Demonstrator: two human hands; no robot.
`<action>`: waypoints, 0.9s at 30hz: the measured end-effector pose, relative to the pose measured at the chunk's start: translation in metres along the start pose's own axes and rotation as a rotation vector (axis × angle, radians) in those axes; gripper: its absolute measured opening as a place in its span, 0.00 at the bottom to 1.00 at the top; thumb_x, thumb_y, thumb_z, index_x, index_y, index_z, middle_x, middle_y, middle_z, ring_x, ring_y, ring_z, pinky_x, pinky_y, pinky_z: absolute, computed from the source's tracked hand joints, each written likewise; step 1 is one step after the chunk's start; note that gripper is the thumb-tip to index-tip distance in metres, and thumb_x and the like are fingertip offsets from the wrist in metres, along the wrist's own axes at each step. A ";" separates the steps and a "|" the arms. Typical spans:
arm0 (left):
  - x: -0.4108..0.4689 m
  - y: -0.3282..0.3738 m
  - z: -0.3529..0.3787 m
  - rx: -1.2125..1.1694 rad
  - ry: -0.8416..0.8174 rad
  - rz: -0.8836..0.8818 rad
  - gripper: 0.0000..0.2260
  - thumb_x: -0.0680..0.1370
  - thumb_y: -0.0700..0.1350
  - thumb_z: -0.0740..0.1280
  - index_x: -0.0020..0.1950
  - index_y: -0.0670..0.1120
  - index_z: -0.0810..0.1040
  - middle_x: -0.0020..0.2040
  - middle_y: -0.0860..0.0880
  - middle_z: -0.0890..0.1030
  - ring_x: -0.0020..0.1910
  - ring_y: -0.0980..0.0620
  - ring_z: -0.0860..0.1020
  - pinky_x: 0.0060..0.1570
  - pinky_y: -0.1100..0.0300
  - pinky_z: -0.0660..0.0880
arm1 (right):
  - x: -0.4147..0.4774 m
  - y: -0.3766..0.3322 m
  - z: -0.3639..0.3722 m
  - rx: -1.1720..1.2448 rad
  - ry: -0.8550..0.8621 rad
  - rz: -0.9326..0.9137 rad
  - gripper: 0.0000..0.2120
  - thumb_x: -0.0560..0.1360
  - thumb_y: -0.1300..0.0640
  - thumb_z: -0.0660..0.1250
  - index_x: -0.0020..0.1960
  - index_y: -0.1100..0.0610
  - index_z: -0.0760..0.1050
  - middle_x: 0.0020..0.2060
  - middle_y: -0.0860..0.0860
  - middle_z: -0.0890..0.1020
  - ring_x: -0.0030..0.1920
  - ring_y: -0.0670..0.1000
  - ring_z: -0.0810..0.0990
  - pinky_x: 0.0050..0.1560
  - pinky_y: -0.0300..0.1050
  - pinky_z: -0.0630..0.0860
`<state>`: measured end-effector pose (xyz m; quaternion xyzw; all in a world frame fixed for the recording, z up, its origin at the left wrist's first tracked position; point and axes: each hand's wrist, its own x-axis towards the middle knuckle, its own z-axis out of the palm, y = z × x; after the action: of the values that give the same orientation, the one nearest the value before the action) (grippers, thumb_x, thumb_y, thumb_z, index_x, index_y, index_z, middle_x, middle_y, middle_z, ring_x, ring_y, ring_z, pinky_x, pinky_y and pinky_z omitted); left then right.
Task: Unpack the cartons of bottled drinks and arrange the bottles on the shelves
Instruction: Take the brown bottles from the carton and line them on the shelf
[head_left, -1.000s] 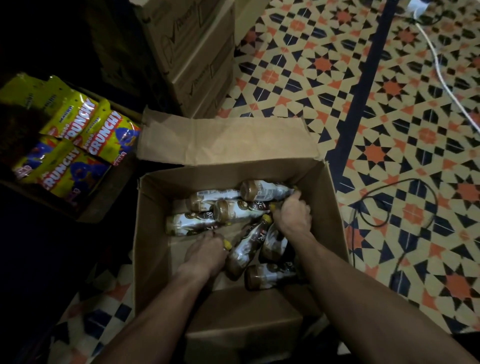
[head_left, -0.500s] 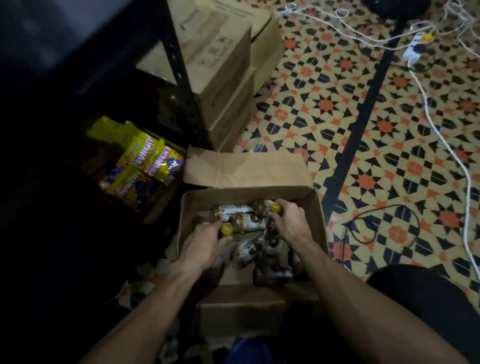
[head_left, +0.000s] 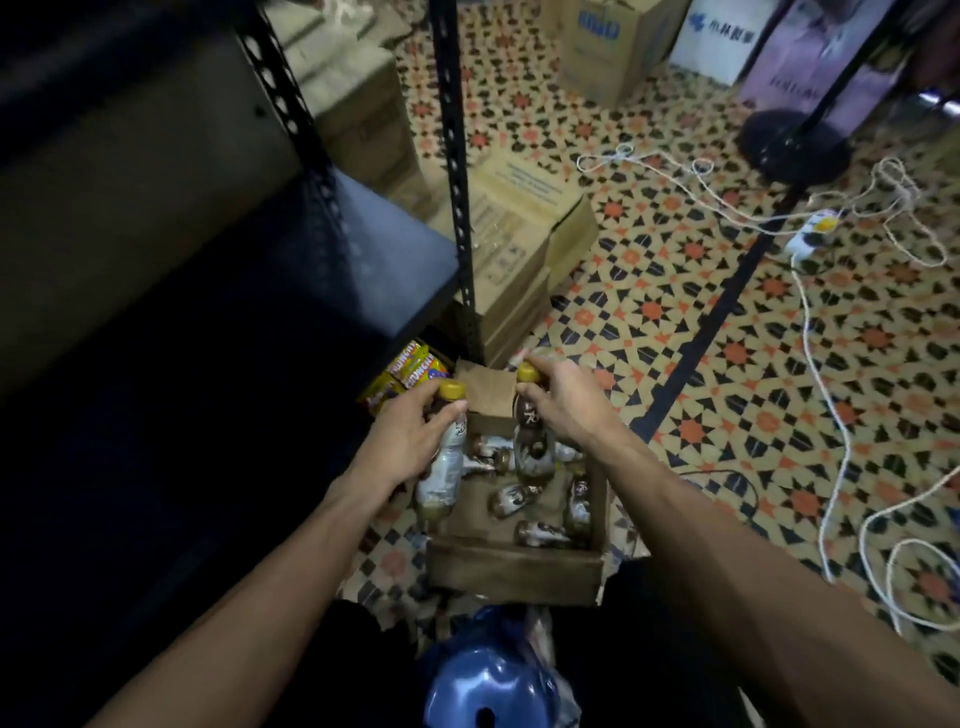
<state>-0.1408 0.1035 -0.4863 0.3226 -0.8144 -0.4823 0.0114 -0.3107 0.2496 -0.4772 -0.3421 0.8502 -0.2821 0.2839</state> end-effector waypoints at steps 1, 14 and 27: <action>-0.011 0.021 -0.016 -0.020 0.016 0.009 0.08 0.77 0.55 0.66 0.50 0.53 0.79 0.47 0.51 0.85 0.48 0.49 0.83 0.56 0.49 0.77 | -0.009 -0.020 -0.017 0.006 -0.009 -0.028 0.14 0.81 0.57 0.66 0.65 0.60 0.76 0.56 0.58 0.83 0.58 0.57 0.80 0.60 0.53 0.74; -0.114 0.201 -0.163 -0.049 0.353 0.083 0.25 0.80 0.53 0.67 0.77 0.53 0.67 0.65 0.61 0.73 0.64 0.64 0.73 0.59 0.72 0.67 | -0.058 -0.216 -0.173 -0.058 -0.102 -0.447 0.20 0.81 0.49 0.66 0.70 0.56 0.75 0.61 0.51 0.82 0.62 0.51 0.79 0.59 0.46 0.74; -0.243 0.275 -0.273 -0.109 0.818 0.242 0.22 0.79 0.51 0.68 0.73 0.53 0.72 0.55 0.64 0.79 0.51 0.75 0.76 0.57 0.75 0.70 | -0.111 -0.388 -0.202 0.121 -0.114 -0.921 0.19 0.81 0.47 0.67 0.70 0.51 0.76 0.53 0.44 0.83 0.52 0.41 0.80 0.54 0.38 0.75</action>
<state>0.0000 0.1114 -0.0511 0.3883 -0.7481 -0.3521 0.4070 -0.2161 0.1543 -0.0461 -0.6816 0.5749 -0.4086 0.1947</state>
